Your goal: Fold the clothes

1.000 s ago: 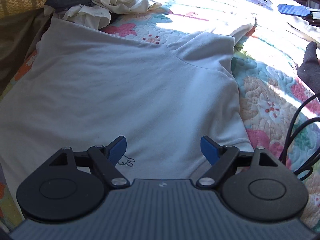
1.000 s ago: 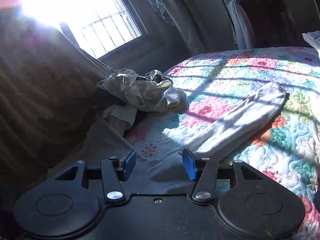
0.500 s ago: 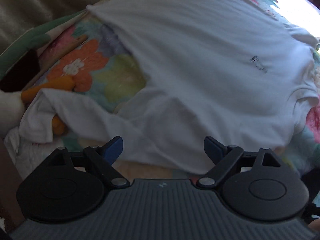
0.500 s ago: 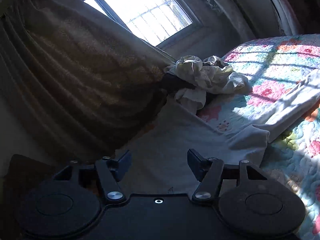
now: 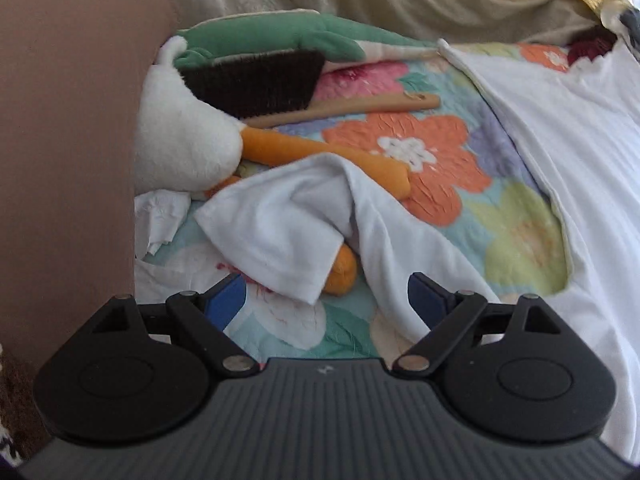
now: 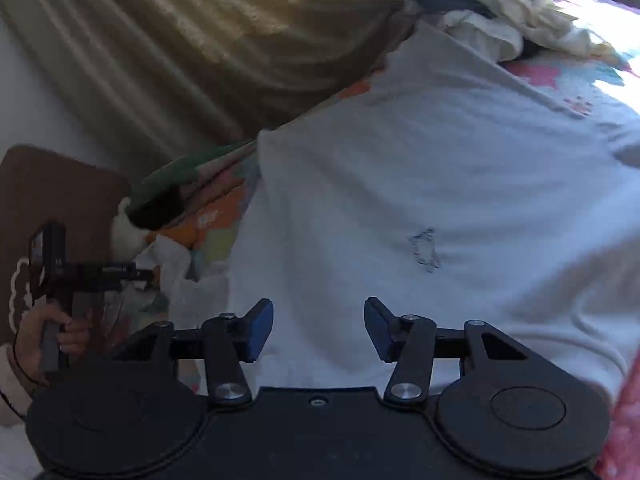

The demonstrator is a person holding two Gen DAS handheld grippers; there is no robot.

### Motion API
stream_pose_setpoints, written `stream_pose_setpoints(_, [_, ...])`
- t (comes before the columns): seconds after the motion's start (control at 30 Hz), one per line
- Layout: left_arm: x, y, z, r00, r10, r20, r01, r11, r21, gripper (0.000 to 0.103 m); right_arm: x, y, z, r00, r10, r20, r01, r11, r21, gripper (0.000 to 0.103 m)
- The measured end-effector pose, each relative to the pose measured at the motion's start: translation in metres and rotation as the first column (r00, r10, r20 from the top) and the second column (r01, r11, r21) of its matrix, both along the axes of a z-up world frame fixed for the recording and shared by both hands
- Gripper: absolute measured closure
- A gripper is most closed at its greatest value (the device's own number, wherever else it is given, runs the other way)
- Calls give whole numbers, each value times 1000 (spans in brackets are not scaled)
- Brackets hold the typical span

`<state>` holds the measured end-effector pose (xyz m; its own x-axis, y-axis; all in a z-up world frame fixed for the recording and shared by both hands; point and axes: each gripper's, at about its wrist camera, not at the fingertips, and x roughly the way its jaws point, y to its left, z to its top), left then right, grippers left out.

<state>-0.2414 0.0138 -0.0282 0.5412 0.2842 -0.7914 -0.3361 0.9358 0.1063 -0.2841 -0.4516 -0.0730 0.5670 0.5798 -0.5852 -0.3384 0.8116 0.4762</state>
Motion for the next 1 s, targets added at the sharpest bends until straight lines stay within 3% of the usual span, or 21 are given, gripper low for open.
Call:
stream_pose_setpoints(0.07, [10,6,-2,1000,10,-18,-11,999,-35,15,18,49,1,986,166,29,-166,986,-16,62])
stream_pose_setpoints(0.13, [19,7,-4,999,10,-42,-13,997,-70,15,33,102,-3,943,331,23,-331,944,-3,63])
stream_pose_setpoints(0.2, [28,3,-6,999,-11,-47,8,997,-75,15,40,147,-10,916,401,-7,-401,915,-54,63])
stream_pose_setpoints(0.3, [43,-12,-13,996,-63,-71,63,998,-2,11,35,186,-28,922,387,-7,-386,917,-101,58])
stream_pose_setpoints(0.37, [51,-19,-21,991,-84,-104,85,996,2,11,32,199,-39,930,368,-14,-367,922,-123,49])
stream_pose_setpoints(0.47, [56,-26,-29,989,-102,-109,104,995,13,8,27,208,-46,934,358,0,-354,924,-144,47])
stream_pose_setpoints(0.5, [55,-29,-32,987,-110,-117,117,992,48,8,26,208,-46,935,355,6,-351,926,-137,47])
stream_pose_setpoints(0.57, [53,-36,-34,983,-124,-135,143,980,139,42,23,208,-45,930,366,30,-361,926,-114,48])
stream_pose_setpoints(0.6, [51,-41,-33,979,-137,-152,170,958,230,66,21,208,-44,923,381,49,-374,921,-104,53])
stream_pose_setpoints(0.63, [50,-43,-32,973,-162,-162,201,943,267,68,18,209,-44,916,397,61,-390,915,-103,73])
stream_pose_setpoints(0.67, [49,-40,-28,970,-180,-161,217,943,252,70,16,211,-43,911,407,63,-399,910,-112,85])
stream_pose_setpoints(0.7, [50,-32,-23,971,-179,-159,210,955,207,72,13,213,-43,914,401,69,-390,912,-128,85])
stream_pose_setpoints(0.8, [48,-15,-11,978,-131,-160,149,983,108,72,5,215,-41,907,406,113,-389,910,-143,95])
stream_pose_setpoints(0.87, [42,-7,-3,983,-102,-153,113,992,62,69,-2,216,-35,889,436,141,-420,899,-127,96])
stream_pose_setpoints(0.9, [37,-6,2,984,-101,-147,112,992,63,68,-5,217,-31,875,458,158,-444,888,-118,96])
stream_pose_setpoints(1.0, [19,-6,16,986,-96,-133,113,985,127,52,-14,230,-22,815,561,142,-552,828,-101,96])
